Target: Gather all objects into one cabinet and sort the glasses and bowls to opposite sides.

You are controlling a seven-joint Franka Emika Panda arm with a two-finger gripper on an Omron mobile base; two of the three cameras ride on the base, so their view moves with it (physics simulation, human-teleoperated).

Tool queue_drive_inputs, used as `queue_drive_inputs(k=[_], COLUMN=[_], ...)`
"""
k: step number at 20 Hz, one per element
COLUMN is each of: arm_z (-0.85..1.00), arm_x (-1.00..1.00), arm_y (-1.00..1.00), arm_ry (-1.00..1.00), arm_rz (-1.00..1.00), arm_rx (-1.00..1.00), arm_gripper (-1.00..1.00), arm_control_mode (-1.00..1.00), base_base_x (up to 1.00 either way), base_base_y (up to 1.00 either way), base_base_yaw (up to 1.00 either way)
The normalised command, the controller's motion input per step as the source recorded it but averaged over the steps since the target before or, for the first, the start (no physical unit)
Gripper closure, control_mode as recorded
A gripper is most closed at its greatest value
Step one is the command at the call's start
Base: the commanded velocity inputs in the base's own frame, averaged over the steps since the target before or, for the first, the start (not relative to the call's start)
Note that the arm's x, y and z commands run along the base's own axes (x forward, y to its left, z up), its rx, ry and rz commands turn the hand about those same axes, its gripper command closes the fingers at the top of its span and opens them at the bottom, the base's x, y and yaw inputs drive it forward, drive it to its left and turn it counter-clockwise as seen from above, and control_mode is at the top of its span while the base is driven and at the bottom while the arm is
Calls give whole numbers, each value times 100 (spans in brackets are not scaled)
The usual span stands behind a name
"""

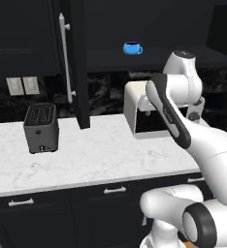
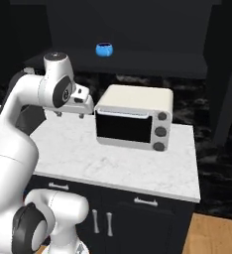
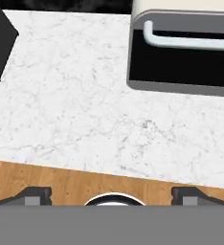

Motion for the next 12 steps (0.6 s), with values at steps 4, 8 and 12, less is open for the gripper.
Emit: queue_drive_inputs(k=[4, 8, 12], arm_z=[0, 0, 0], arm_x=[0, 0, 0], arm_y=[0, 0, 0], arm_ry=[0, 0, 0], arm_rz=[0, 0, 0], arm_rx=[0, 0, 0], arm_gripper=[-100, -100, -100], arm_control_mode=[100, 100, 100], base_base_x=[92, 93, 81], base_base_y=[-28, -27, -16], base_base_yaw=[0, 0, 0])
